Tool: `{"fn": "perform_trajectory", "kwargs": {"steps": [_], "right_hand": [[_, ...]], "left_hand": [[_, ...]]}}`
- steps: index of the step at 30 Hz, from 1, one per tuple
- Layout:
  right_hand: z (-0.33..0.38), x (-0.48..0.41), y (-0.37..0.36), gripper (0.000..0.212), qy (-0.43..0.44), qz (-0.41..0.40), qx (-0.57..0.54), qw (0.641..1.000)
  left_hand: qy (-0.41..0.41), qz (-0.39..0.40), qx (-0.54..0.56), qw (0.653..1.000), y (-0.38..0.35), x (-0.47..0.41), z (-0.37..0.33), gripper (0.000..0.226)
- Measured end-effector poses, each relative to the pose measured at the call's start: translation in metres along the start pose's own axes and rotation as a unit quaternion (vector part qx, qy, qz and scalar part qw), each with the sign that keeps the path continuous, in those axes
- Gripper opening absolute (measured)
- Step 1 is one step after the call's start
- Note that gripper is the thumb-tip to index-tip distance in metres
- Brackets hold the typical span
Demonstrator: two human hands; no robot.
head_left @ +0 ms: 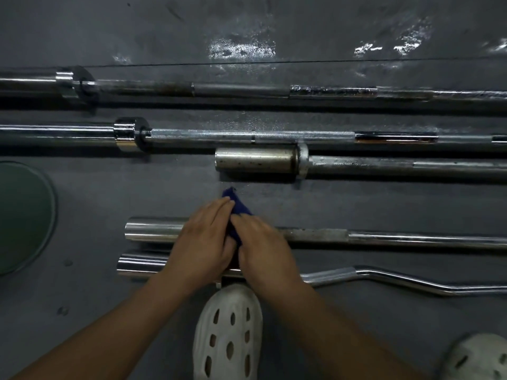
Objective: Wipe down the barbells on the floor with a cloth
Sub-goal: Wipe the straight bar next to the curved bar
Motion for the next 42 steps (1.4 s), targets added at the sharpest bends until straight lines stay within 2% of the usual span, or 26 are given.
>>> {"fn": "perform_trajectory", "kwargs": {"steps": [2, 3, 4, 6, 8, 9, 11, 12, 14, 17, 20, 22, 25, 26, 28, 30, 31, 35, 36, 37, 40, 41, 42], "right_hand": [[-0.023, 0.008, 0.008, 0.048, 0.045, 0.000, 0.109, 0.993], [-0.042, 0.015, 0.013, 0.047, 0.029, -0.016, 0.149, 0.988], [-0.067, 0.025, 0.020, 0.045, -0.023, -0.038, 0.164, 0.985], [-0.107, 0.048, 0.036, 0.045, -0.188, -0.093, 0.124, 0.970], [-0.101, 0.053, 0.034, 0.049, -0.300, -0.108, 0.109, 0.942], [-0.085, 0.049, 0.026, 0.049, -0.288, -0.097, 0.123, 0.945], [-0.049, 0.039, 0.014, 0.051, -0.166, -0.065, 0.146, 0.973], [-0.046, 0.036, 0.012, 0.052, -0.107, -0.057, 0.161, 0.980], [-0.073, 0.034, 0.024, 0.057, -0.060, -0.040, 0.169, 0.983], [-0.109, 0.052, 0.033, 0.057, -0.135, -0.068, 0.128, 0.980], [-0.081, 0.045, 0.019, 0.047, -0.243, -0.113, 0.078, 0.960], [-0.069, 0.029, 0.014, 0.044, -0.228, -0.096, 0.086, 0.965], [-0.094, 0.012, 0.026, 0.044, -0.100, -0.029, 0.096, 0.990], [-0.108, 0.010, 0.032, 0.044, -0.082, -0.016, 0.094, 0.992], [-0.125, 0.007, 0.043, 0.041, -0.126, -0.065, 0.107, 0.984], [-0.111, 0.004, 0.045, 0.039, -0.196, -0.144, 0.077, 0.967], [-0.095, 0.003, 0.043, 0.040, -0.205, -0.173, 0.057, 0.962], [-0.061, 0.023, 0.019, 0.041, -0.087, -0.144, 0.064, 0.984], [-0.070, 0.025, 0.019, 0.040, -0.093, -0.151, 0.068, 0.982], [-0.083, 0.024, 0.022, 0.040, -0.132, -0.160, 0.056, 0.977], [-0.090, 0.010, 0.023, 0.044, -0.313, -0.172, -0.017, 0.934], [-0.074, 0.005, 0.020, 0.045, -0.315, -0.165, -0.004, 0.935], [-0.053, 0.000, 0.014, 0.046, -0.265, -0.154, 0.019, 0.952]], "left_hand": [[0.001, 0.005, 0.007, 1.000, 0.000, 0.001, -0.003, 0.063], [-0.002, 0.004, 0.009, 1.000, 0.001, 0.001, -0.004, 0.062], [-0.007, 0.000, 0.008, 1.000, 0.001, 0.000, -0.005, 0.061], [-0.016, -0.003, 0.001, 1.000, 0.001, -0.001, -0.006, 0.059], [-0.025, -0.001, -0.006, 1.000, -0.004, -0.002, -0.010, 0.058], [-0.030, 0.002, -0.011, 0.999, -0.007, -0.003, -0.013, 0.058], [-0.026, 0.005, -0.023, 0.999, -0.008, -0.003, -0.018, 0.059], [-0.023, 0.006, -0.029, 0.999, -0.008, -0.004, -0.018, 0.060], [-0.028, 0.018, -0.046, 0.998, -0.008, -0.005, -0.016, 0.061], [-0.044, 0.027, -0.071, 0.996, -0.008, -0.009, -0.012, 0.061], [-0.041, 0.021, -0.070, 0.997, -0.006, -0.011, -0.015, 0.061], [-0.044, 0.013, -0.063, 0.997, -0.006, -0.008, -0.019, 0.060], [-0.045, -0.005, -0.049, 0.998, -0.006, 0.002, -0.020, 0.060], [-0.045, -0.012, -0.046, 0.998, -0.006, 0.005, -0.021, 0.060], [-0.039, -0.032, -0.038, 0.998, -0.004, 0.006, -0.020, 0.058], [-0.036, -0.050, -0.032, 0.998, 0.000, 0.004, -0.020, 0.057], [-0.035, -0.054, -0.030, 0.997, 0.002, 0.002, -0.020, 0.057], [-0.032, -0.058, -0.023, 0.998, 0.005, 0.001, -0.015, 0.061], [-0.033, -0.058, -0.023, 0.997, 0.004, 0.002, -0.014, 0.062], [-0.034, -0.055, -0.024, 0.998, 0.002, 0.002, -0.012, 0.062], [-0.042, -0.037, -0.051, 0.997, -0.003, -0.001, -0.008, 0.068], [-0.044, -0.026, -0.063, 0.997, -0.004, -0.001, -0.007, 0.072], [-0.043, -0.018, -0.071, 0.996, -0.005, -0.003, -0.006, 0.075]]}}
Point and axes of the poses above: each hand's wrist, its own x-axis away from the middle knuckle, its own y-axis out of the back of the hand, z = x × y, the point moved 3 cm from there along -x, towards the middle knuckle, and after that the axes turned 12 degrees about x, right-handed, at the moved point
